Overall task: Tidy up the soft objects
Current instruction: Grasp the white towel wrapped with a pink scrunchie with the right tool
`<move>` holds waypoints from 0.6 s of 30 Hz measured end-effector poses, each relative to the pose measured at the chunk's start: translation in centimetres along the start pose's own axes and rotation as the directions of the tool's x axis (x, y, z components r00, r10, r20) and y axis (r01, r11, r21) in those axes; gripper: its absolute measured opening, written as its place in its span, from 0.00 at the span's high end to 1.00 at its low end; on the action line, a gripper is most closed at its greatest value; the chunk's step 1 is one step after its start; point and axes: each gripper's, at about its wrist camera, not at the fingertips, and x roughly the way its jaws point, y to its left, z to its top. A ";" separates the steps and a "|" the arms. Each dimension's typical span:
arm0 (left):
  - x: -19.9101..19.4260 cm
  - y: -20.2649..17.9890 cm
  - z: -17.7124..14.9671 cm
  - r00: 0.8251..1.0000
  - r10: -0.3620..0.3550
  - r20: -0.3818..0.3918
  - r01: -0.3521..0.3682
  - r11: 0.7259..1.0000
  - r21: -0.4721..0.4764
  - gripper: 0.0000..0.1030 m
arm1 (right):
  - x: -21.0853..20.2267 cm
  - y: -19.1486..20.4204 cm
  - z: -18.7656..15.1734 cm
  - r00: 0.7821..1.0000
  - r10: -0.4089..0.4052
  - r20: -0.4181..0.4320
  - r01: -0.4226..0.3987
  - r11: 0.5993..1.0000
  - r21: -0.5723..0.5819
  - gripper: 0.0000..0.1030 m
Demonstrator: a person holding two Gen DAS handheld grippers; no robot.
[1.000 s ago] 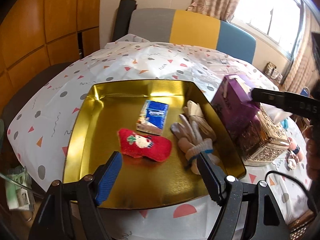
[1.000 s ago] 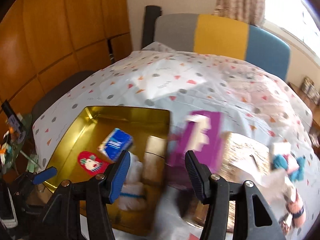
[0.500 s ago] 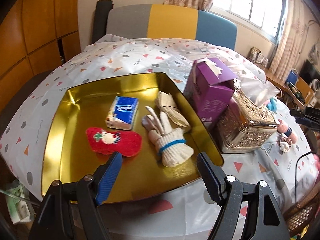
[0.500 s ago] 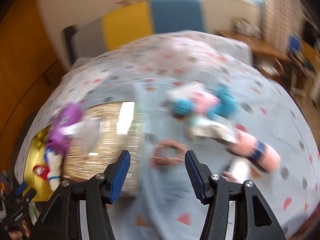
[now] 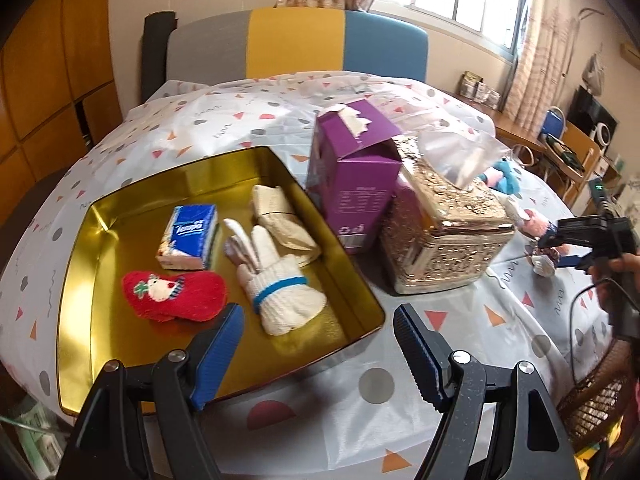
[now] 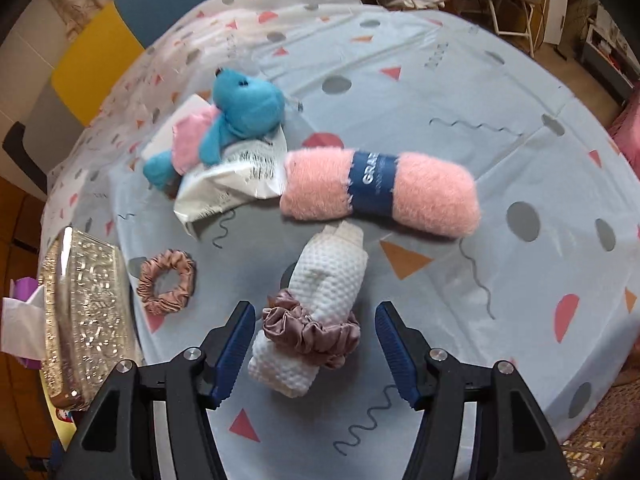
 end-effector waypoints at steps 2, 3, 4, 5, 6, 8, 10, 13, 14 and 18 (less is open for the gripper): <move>-0.1 -0.4 0.1 1.000 -0.009 0.001 0.009 1.000 0.014 0.25 | 0.8 0.0 -0.1 1.000 -0.009 -0.015 0.008 1.000 -0.011 0.39; -0.2 -0.7 0.1 1.000 -0.018 0.001 0.018 1.000 0.022 0.25 | 1.1 0.1 -0.2 0.999 -0.017 -0.027 0.017 0.999 -0.031 0.40; -0.3 -1.0 0.3 1.000 -0.029 0.002 0.029 0.999 0.031 0.25 | 1.2 0.3 -0.4 0.998 -0.046 -0.031 0.044 0.997 -0.055 0.54; -0.5 -1.3 0.5 0.999 -0.041 0.007 0.040 0.998 0.042 0.25 | 1.1 0.5 -0.5 0.997 -0.078 -0.020 0.076 0.994 -0.081 0.58; -0.8 -1.9 0.8 0.998 -0.058 0.015 0.057 0.997 0.060 0.25 | 1.0 0.8 -0.6 0.995 -0.095 -0.011 0.094 0.990 -0.104 0.58; -1.4 -3.0 1.4 0.995 -0.098 0.030 0.094 0.991 0.100 0.25 | 0.9 0.9 -0.9 0.993 -0.116 -0.006 0.115 0.986 -0.119 0.59; -2.0 -4.6 2.5 0.988 -0.153 0.036 0.145 0.977 0.156 0.25 | 0.7 0.9 -0.8 0.988 -0.154 0.007 0.154 0.980 -0.124 0.59; -2.9 -7.4 4.4 0.976 -0.213 0.048 0.194 0.947 0.256 0.25 | 0.6 0.1 -1.0 0.989 -0.145 -0.009 0.143 0.985 -0.094 0.59; -3.1 -8.4 5.2 0.971 -0.237 0.042 0.215 0.933 0.287 0.25 | 0.5 -0.2 -1.0 0.990 -0.138 -0.008 0.136 0.987 -0.087 0.59; -2.3 -13.3 8.9 0.958 -0.286 -0.033 0.275 0.873 0.402 0.25 | 0.1 -1.3 -1.0 0.994 -0.105 -0.014 0.104 0.993 -0.060 0.59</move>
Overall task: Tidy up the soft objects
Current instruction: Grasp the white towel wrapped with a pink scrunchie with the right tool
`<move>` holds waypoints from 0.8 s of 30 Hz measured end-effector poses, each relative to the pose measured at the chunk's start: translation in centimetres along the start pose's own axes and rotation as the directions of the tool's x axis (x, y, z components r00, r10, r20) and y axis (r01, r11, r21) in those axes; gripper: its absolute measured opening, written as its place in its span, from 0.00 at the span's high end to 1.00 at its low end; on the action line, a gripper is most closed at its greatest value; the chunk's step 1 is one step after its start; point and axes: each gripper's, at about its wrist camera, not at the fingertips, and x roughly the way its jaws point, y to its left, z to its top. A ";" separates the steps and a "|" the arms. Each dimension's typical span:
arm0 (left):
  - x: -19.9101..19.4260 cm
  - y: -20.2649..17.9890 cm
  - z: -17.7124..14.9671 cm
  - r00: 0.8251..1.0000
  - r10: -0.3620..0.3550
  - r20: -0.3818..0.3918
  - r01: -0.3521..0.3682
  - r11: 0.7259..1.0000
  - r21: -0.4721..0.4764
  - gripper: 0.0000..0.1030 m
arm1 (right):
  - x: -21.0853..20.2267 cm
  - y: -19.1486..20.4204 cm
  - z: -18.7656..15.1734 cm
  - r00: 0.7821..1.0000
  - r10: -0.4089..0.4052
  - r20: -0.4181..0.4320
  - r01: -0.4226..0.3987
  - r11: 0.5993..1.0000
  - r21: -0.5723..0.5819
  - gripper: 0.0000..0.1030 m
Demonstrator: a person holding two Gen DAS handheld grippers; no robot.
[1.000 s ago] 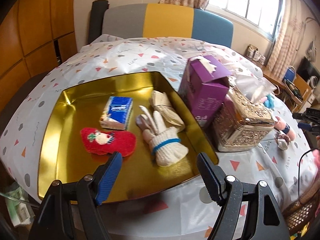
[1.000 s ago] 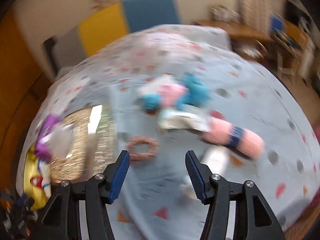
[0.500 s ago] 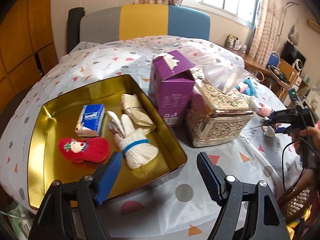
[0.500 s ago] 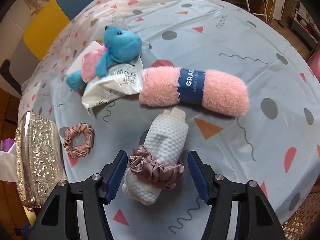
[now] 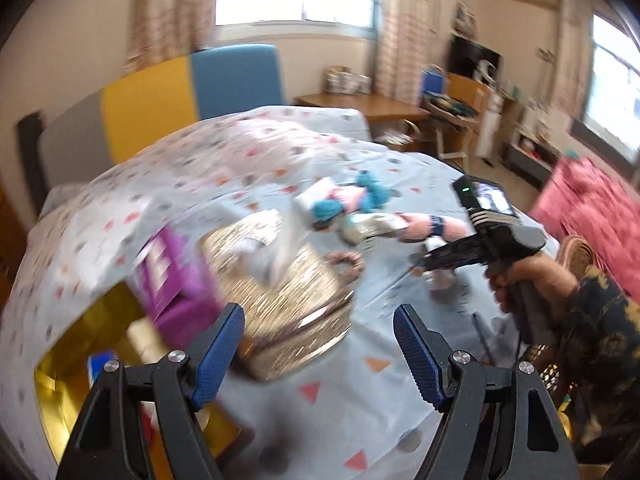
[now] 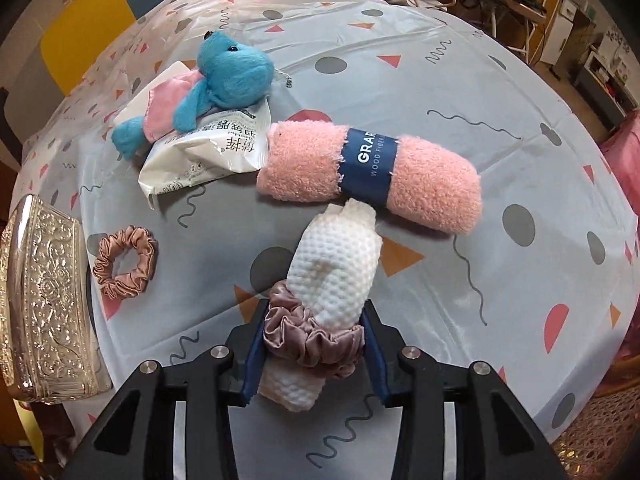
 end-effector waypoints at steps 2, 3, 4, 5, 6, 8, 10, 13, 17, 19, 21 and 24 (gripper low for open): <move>1.5 -1.2 2.2 0.999 -0.011 -0.033 0.013 0.998 0.064 0.25 | -0.1 -0.7 0.1 1.000 0.009 -0.003 -0.009 1.000 0.010 0.59; 2.9 -2.0 3.6 0.997 -0.015 -0.069 0.022 0.995 0.100 0.25 | -0.2 -0.9 0.2 1.000 0.015 -0.006 -0.015 1.000 0.017 0.59; 4.0 -2.5 4.8 0.994 -0.028 -0.103 0.041 0.991 0.126 0.25 | -0.3 -1.5 0.4 1.000 0.023 -0.010 -0.023 0.999 0.023 0.59; 5.3 -3.0 5.8 0.991 -0.033 -0.131 0.052 0.987 0.150 0.25 | -0.4 -1.7 0.4 0.999 0.033 -0.012 -0.033 0.999 0.025 0.59; 7.1 -3.7 7.0 0.985 -0.021 -0.169 0.053 0.981 0.187 0.25 | -0.4 -1.7 1.1 0.999 0.042 -0.012 -0.041 0.999 0.024 0.59; 10.3 -4.7 8.0 0.971 0.009 -0.239 0.050 0.970 0.239 0.25 | -0.6 -1.9 1.2 0.999 0.054 -0.007 -0.054 0.998 0.020 0.59; 13.8 -5.1 8.8 0.940 0.017 -0.342 0.079 0.961 0.266 0.28 | -0.5 -2.1 1.2 0.998 0.068 -0.004 -0.068 0.997 0.027 0.59; 18.3 -5.3 9.3 0.891 0.050 -0.451 0.088 0.956 0.279 0.32 | -0.9 -2.9 1.1 0.996 0.092 0.004 -0.092 0.994 0.059 0.59; 21.6 -5.9 9.1 0.857 0.095 -0.507 0.088 0.942 0.324 0.35 | -0.6 -3.6 1.7 0.994 0.112 -0.005 -0.111 0.991 0.079 0.59; 23.0 -6.2 8.7 0.837 0.116 -0.535 0.093 0.933 0.348 0.35 | -0.5 -3.7 1.6 0.994 0.113 -0.010 -0.111 0.991 0.079 0.59; 24.1 -6.4 8.4 0.821 0.141 -0.553 0.087 0.927 0.366 0.35 | -0.6 -4.0 1.6 0.992 0.128 -0.010 -0.127 0.988 0.084 0.59; 25.8 -6.5 8.0 0.792 0.179 -0.584 0.073 0.921 0.382 0.35 | -0.5 -4.2 2.0 0.991 0.137 -0.004 -0.136 0.986 0.095 0.58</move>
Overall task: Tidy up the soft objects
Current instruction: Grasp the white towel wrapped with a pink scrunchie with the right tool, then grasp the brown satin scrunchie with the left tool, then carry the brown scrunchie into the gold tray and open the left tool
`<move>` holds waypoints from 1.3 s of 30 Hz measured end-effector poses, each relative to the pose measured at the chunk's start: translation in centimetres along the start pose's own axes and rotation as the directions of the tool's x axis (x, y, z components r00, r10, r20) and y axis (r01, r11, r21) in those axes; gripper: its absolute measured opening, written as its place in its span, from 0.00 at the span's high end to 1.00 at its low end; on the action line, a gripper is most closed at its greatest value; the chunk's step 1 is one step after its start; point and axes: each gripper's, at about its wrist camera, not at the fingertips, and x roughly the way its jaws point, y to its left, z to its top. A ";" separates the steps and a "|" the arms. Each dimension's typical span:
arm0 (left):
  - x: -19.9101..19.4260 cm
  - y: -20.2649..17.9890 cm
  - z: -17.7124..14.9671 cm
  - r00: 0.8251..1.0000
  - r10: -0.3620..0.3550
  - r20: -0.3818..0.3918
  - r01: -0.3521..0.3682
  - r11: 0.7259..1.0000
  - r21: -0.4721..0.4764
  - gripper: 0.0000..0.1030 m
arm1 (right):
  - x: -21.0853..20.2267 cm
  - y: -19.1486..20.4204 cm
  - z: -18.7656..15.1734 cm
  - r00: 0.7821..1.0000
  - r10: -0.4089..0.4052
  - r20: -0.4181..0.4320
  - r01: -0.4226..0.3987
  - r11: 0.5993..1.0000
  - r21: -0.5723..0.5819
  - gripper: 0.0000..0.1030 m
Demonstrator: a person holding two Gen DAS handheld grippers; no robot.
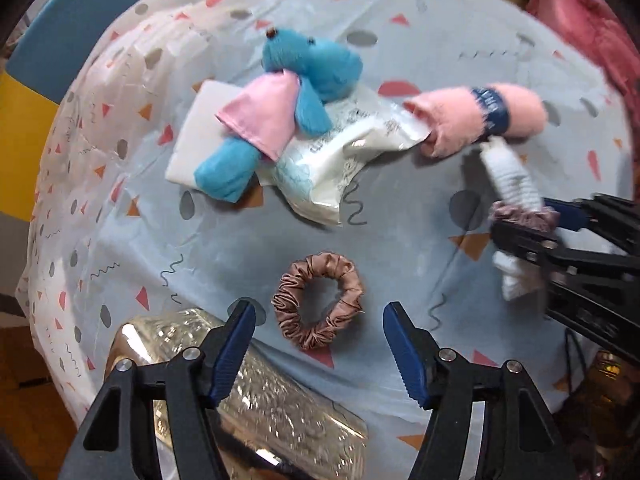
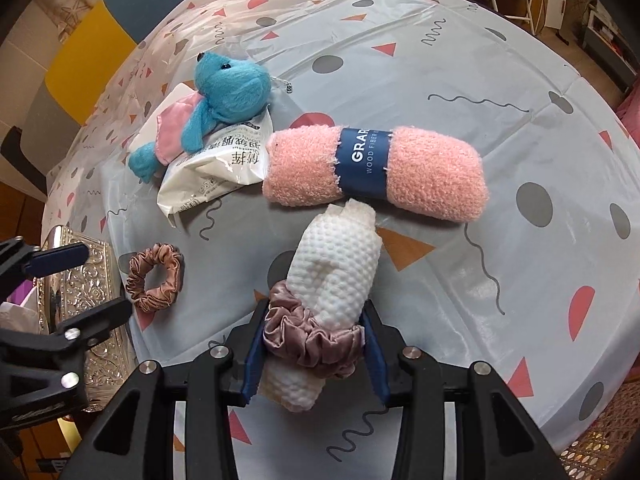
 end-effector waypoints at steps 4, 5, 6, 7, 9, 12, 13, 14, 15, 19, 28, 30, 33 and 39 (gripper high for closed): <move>1.8 0.0 0.7 0.998 0.026 -0.061 -0.026 1.000 0.006 0.34 | -0.3 -0.2 0.1 1.000 0.019 0.001 -0.019 1.000 -0.001 0.58; 2.2 0.0 0.7 0.997 0.026 -0.072 -0.025 1.000 0.006 0.34 | -0.4 -0.3 0.1 1.000 0.022 0.000 -0.022 1.000 -0.002 0.58; 2.5 -0.1 0.8 0.996 0.027 -0.082 -0.027 1.000 0.005 0.34 | -0.4 -0.4 0.1 1.000 0.025 0.000 -0.025 1.000 -0.001 0.58; 2.8 -0.2 0.8 0.996 0.025 -0.090 -0.024 1.000 0.004 0.34 | -0.5 -0.5 0.1 1.000 0.029 0.001 -0.029 1.000 0.000 0.58; 3.3 -0.5 0.8 0.994 0.016 -0.104 -0.015 1.000 0.007 0.34 | -0.7 -0.7 0.1 1.000 0.029 0.004 -0.029 1.000 0.000 0.58; 4.2 -0.9 0.8 0.992 0.011 -0.129 -0.009 1.000 0.011 0.37 | -0.9 -1.0 0.1 0.999 0.035 0.005 -0.035 0.999 0.005 0.58; 4.6 -1.0 0.7 0.990 0.011 -0.141 -0.010 1.000 0.010 0.47 | -0.9 -1.1 0.1 0.999 0.032 0.007 -0.032 0.999 0.008 0.58; 4.9 -1.1 0.6 0.989 0.013 -0.147 -0.012 1.000 0.010 0.54 | -1.0 -1.1 0.1 0.999 0.035 0.007 -0.035 0.999 0.011 0.58; 5.0 -1.1 0.6 0.989 -0.007 -0.146 0.007 1.000 0.004 0.63 | -1.0 -1.2 0.1 0.999 0.038 0.009 -0.038 0.999 0.012 0.58; 4.3 -1.5 0.3 0.994 -0.039 -0.099 0.039 0.999 -0.004 0.83 | -1.1 -1.4 0.1 0.999 0.035 0.011 -0.035 0.999 0.015 0.58; 1.3 -3.0 -3.6 0.994 -0.098 0.056 0.105 0.986 -0.129 0.84 | -0.8 -1.5 0.1 1.000 0.003 -0.001 -0.003 1.000 0.023 0.58; 0.8 -3.6 -4.9 0.989 -0.112 0.097 0.127 0.979 -0.158 0.84 | -0.7 -1.6 0.1 1.000 -0.015 -0.004 0.015 1.000 0.022 0.58; 0.2 -4.4 -6.4 0.982 -0.106 0.157 0.136 0.971 -0.195 0.84 | -0.5 -1.7 0.0 1.000 -0.028 -0.012 0.028 0.999 0.023 0.58; -3.5 -2.7 -5.4 0.955 -0.072 0.288 0.161 0.940 -0.299 0.84 | -0.2 -1.6 0.0 0.999 -0.045 -0.013 0.045 0.999 0.021 0.58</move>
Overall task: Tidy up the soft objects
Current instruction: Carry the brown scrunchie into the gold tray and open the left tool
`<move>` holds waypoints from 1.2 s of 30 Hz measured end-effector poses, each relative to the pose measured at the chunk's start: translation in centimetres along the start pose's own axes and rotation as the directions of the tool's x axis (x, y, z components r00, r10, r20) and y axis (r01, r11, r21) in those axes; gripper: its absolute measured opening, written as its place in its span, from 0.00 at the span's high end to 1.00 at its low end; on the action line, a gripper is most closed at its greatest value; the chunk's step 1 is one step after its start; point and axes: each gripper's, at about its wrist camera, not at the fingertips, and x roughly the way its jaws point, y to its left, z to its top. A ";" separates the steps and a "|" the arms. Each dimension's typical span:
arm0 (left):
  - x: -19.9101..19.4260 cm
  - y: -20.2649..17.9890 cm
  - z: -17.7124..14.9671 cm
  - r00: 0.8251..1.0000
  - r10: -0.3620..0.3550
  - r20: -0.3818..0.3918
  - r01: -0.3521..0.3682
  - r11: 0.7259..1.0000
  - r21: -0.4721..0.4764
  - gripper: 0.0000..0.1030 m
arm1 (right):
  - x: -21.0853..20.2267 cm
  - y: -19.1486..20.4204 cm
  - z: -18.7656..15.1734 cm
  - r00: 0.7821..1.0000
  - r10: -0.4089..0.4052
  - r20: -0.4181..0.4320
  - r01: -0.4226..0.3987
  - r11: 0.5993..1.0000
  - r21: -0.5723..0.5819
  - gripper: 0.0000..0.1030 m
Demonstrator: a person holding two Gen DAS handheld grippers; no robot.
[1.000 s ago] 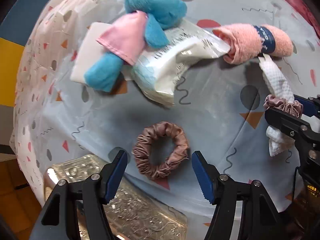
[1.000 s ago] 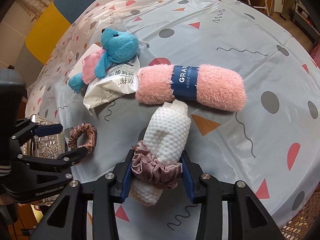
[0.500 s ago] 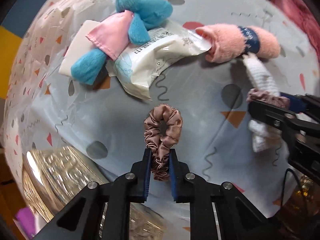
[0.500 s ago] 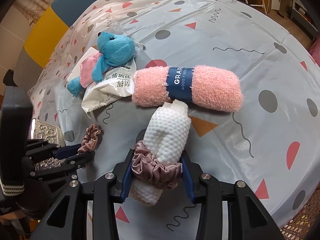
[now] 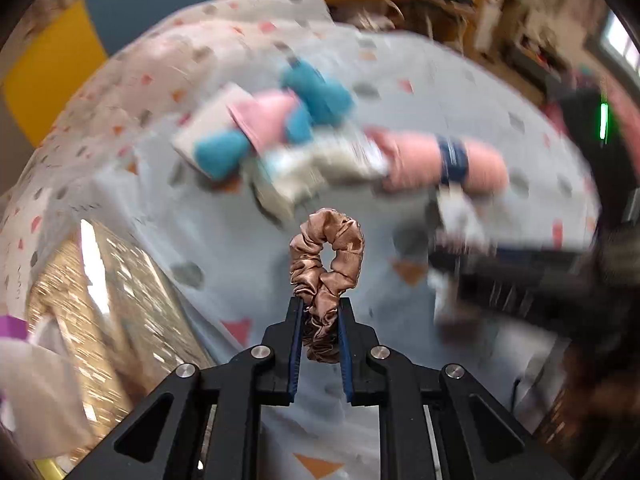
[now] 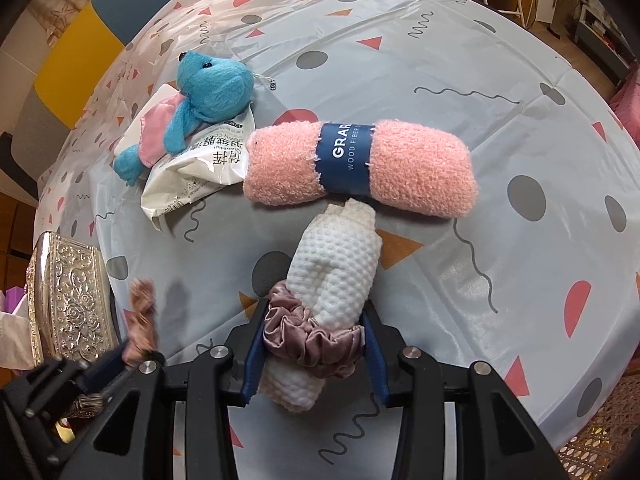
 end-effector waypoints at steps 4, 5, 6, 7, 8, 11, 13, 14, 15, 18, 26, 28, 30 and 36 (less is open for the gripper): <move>-3.1 3.2 2.3 0.995 0.027 0.092 -0.017 0.994 -0.108 0.84 | 0.3 0.8 0.0 1.000 -0.021 0.004 0.021 0.999 -0.024 0.58; -3.1 5.1 3.0 0.993 0.039 0.110 -0.023 0.990 -0.141 0.84 | 0.4 1.0 -0.1 1.000 -0.024 0.005 0.024 0.999 -0.031 0.58; -4.0 6.6 3.3 0.990 0.058 0.129 -0.035 0.984 -0.176 0.84 | 0.4 1.1 -0.1 1.000 -0.028 0.005 0.028 0.999 -0.037 0.58; -5.0 8.2 3.4 0.986 0.078 0.147 -0.045 0.976 -0.214 0.84 | 0.5 1.2 -0.1 0.999 -0.032 0.006 0.032 0.998 -0.044 0.58; -5.9 9.6 3.3 0.983 0.092 0.161 -0.050 0.968 -0.246 0.84 | 0.6 1.3 -0.1 0.999 -0.037 0.006 0.038 0.998 -0.051 0.58; -8.7 14.1 3.1 0.966 0.156 0.207 -0.080 0.939 -0.335 0.84 | 0.7 1.7 -0.3 0.999 -0.048 0.006 0.048 0.997 -0.062 0.58; -10.2 17.2 2.2 0.954 0.199 0.226 -0.097 0.914 -0.394 0.84 | 0.8 1.9 -0.3 0.998 -0.058 0.005 0.058 0.996 -0.072 0.58; -10.9 18.7 1.7 0.949 0.214 0.233 -0.100 0.902 -0.421 0.84 | 0.9 2.1 -0.3 0.998 -0.065 0.005 0.065 0.995 -0.077 0.58; -11.6 20.3 0.9 0.944 0.227 0.238 -0.101 0.889 -0.446 0.84 | 0.9 2.3 -0.4 0.997 -0.071 0.005 0.071 0.994 -0.082 0.58; -13.5 24.0 -2.7 0.930 0.273 0.247 -0.112 0.849 -0.516 0.84 | 1.0 2.6 -0.5 0.997 -0.083 0.004 0.083 0.992 -0.091 0.58; -13.8 29.3 -14.1 0.923 0.317 0.217 -0.101 0.744 -0.660 0.84 | 1.6 4.5 -1.1 0.992 -0.129 0.014 0.130 0.982 -0.134 0.58; -13.7 30.3 -17.2 0.924 0.321 0.207 -0.091 0.711 -0.697 0.84 | 1.8 5.0 -1.3 0.990 -0.141 0.019 0.142 0.978 -0.150 0.58; -13.4 31.1 -20.0 0.928 0.316 0.195 -0.076 0.675 -0.733 0.84 | 2.1 5.6 -1.5 0.987 -0.157 0.025 0.159 0.973 -0.170 0.58; -12.2 32.0 -26.8 0.939 0.312 0.145 -0.080 0.607 -0.791 0.84 | 2.6 7.0 -2.2 0.982 -0.187 0.037 0.191 0.961 -0.199 0.58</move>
